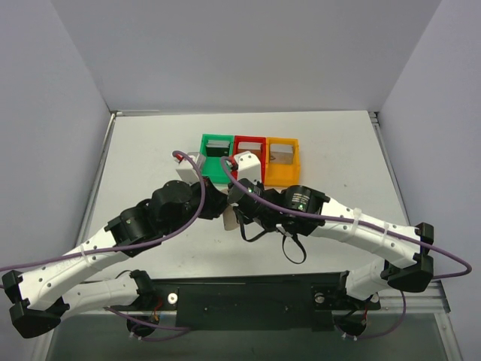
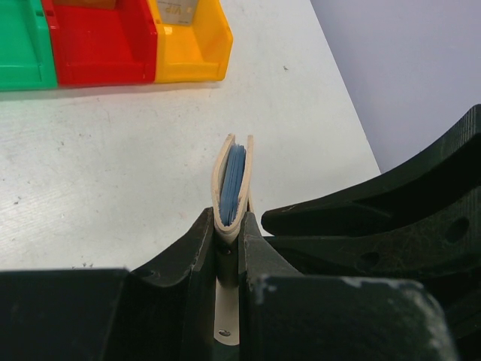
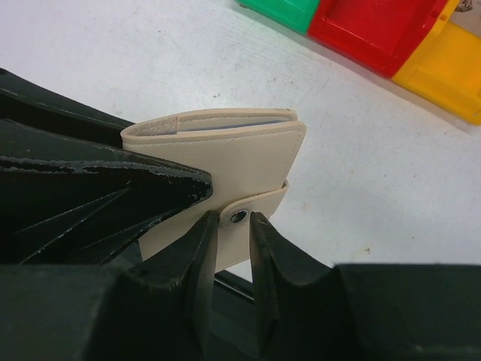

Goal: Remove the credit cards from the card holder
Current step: Open the card holder.

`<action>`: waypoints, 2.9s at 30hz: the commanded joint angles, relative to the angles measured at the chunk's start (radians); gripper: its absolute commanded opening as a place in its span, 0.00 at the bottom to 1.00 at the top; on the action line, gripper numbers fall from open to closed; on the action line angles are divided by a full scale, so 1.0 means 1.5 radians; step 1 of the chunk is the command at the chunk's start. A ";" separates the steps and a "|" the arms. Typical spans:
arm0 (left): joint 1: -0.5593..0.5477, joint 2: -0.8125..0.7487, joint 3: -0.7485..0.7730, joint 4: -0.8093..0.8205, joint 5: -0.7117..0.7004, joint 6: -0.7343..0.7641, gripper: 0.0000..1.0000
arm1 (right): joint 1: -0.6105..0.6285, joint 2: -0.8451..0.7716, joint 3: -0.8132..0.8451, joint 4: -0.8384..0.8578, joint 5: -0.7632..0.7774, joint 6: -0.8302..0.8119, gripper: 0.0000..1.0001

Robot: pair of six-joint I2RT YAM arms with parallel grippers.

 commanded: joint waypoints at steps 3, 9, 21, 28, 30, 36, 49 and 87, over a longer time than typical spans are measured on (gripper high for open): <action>-0.008 -0.019 0.034 0.055 0.017 -0.012 0.00 | -0.015 0.016 0.019 -0.026 0.023 0.005 0.17; -0.008 -0.024 0.035 0.057 0.021 -0.012 0.00 | -0.020 0.018 0.019 -0.031 0.022 0.007 0.13; -0.008 -0.024 0.036 0.057 0.021 -0.010 0.00 | -0.026 0.005 0.007 -0.037 0.022 0.011 0.00; -0.008 -0.037 0.025 0.049 0.006 -0.004 0.00 | -0.026 -0.044 -0.023 -0.037 0.013 0.021 0.00; -0.008 -0.039 0.025 0.049 0.003 -0.004 0.00 | -0.027 -0.057 -0.029 -0.034 0.008 0.023 0.00; -0.007 -0.040 0.020 0.050 0.002 -0.006 0.00 | -0.034 -0.099 -0.075 -0.006 -0.004 0.020 0.00; -0.003 -0.073 -0.040 0.135 0.065 -0.023 0.00 | -0.097 -0.193 -0.159 0.042 -0.092 0.038 0.08; 0.059 -0.142 -0.229 0.470 0.353 -0.119 0.00 | -0.166 -0.390 -0.317 0.227 -0.327 0.054 0.43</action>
